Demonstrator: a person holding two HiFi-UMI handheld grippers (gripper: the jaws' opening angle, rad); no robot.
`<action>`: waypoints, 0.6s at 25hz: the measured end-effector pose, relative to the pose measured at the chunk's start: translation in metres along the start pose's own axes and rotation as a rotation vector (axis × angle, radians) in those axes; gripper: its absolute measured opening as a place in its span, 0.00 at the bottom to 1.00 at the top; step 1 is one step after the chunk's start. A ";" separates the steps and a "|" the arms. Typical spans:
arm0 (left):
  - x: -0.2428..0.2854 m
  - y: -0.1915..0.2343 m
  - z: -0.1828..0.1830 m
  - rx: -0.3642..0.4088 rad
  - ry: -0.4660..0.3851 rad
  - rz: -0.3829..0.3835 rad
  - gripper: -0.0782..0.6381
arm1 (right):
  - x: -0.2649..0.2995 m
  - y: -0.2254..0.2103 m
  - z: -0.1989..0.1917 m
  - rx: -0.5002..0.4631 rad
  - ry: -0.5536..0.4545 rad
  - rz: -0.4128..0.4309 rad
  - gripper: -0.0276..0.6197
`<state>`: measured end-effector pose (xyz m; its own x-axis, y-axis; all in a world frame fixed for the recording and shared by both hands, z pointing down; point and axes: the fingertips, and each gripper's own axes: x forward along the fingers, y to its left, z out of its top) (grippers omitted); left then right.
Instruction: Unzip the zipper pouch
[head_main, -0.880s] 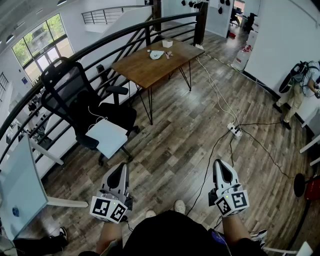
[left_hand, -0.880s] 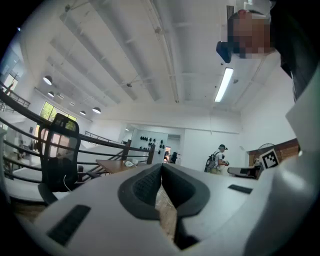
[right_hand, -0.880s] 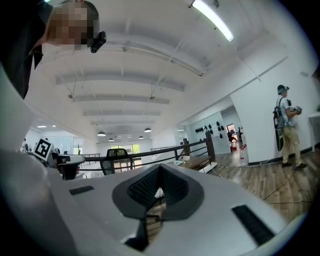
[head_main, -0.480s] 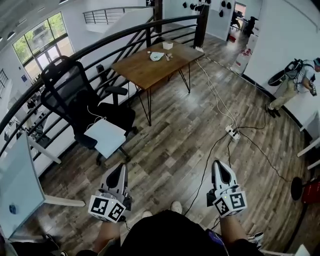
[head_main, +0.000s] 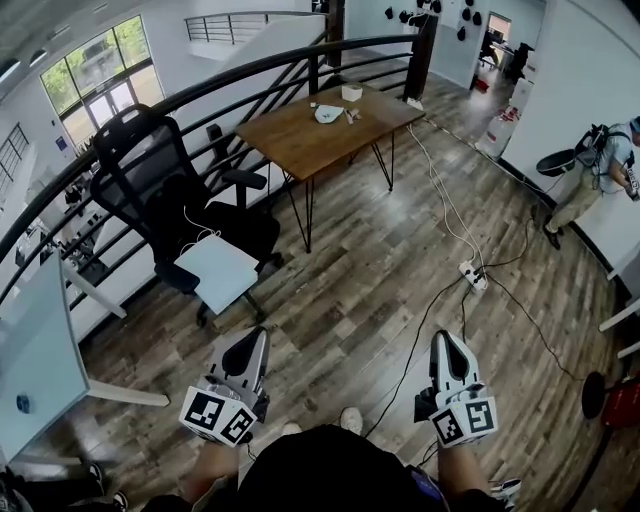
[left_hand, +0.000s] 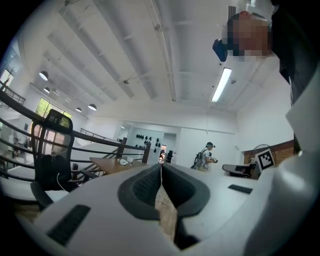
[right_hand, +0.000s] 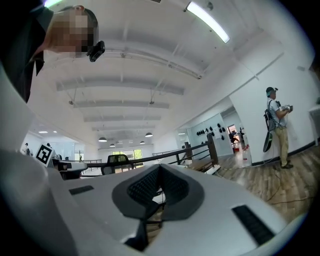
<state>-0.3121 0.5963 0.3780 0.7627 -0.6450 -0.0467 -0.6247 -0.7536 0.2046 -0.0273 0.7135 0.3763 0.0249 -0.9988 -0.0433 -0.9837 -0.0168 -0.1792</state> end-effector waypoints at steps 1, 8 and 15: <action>0.002 -0.001 0.000 -0.002 0.000 -0.002 0.13 | 0.001 -0.001 0.002 0.001 -0.009 0.002 0.04; 0.021 -0.009 0.003 0.005 -0.004 0.031 0.13 | 0.012 -0.014 0.005 0.024 -0.020 0.043 0.09; 0.050 -0.039 -0.001 0.024 -0.014 0.050 0.27 | 0.018 -0.045 0.015 0.061 -0.031 0.101 0.29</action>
<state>-0.2495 0.5941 0.3681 0.7281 -0.6835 -0.0512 -0.6660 -0.7231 0.1831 0.0197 0.6969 0.3690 -0.0672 -0.9933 -0.0939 -0.9688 0.0875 -0.2320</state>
